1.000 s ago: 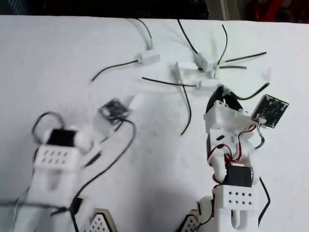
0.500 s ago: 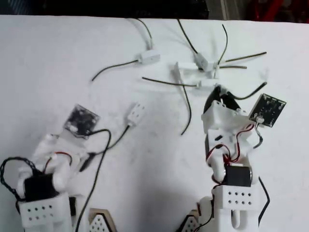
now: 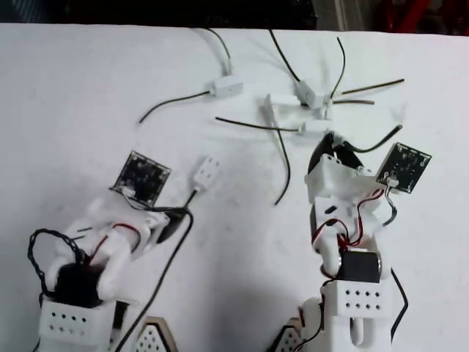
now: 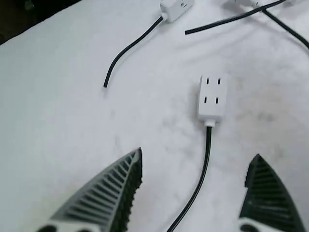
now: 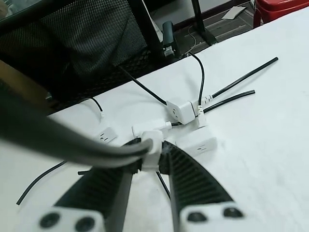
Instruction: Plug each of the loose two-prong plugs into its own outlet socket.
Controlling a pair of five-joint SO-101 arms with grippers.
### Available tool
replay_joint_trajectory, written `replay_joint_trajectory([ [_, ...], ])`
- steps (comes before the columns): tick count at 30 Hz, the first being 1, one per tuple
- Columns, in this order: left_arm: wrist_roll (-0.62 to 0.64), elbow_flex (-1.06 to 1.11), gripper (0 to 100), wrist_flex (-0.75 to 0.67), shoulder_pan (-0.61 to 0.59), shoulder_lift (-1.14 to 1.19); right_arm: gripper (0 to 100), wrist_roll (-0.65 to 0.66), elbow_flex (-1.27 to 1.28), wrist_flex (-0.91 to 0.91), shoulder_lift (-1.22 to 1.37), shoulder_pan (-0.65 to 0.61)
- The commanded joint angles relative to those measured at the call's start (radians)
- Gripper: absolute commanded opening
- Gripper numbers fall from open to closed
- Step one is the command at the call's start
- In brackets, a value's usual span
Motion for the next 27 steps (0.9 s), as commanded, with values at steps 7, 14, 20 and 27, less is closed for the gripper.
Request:
replay_joint_trajectory([
  [7, 0.051, -0.123, 34, -0.318, 0.064, 0.533, 1.7, 0.005, -0.014, -0.016, -0.021, -0.01],
  [14, 0.048, -0.371, 34, -0.373, 0.081, 0.964, 1.7, 0.005, -0.014, -0.016, -0.021, -0.01],
  [20, 0.046, -0.548, 33, -0.373, 0.15, 1.283, 1.7, 0.005, -0.014, -0.016, -0.021, -0.01],
  [27, 0.046, -0.767, 33, -0.311, 0.13, 1.529, 1.7, 0.005, -0.014, -0.013, -0.021, -0.01],
])
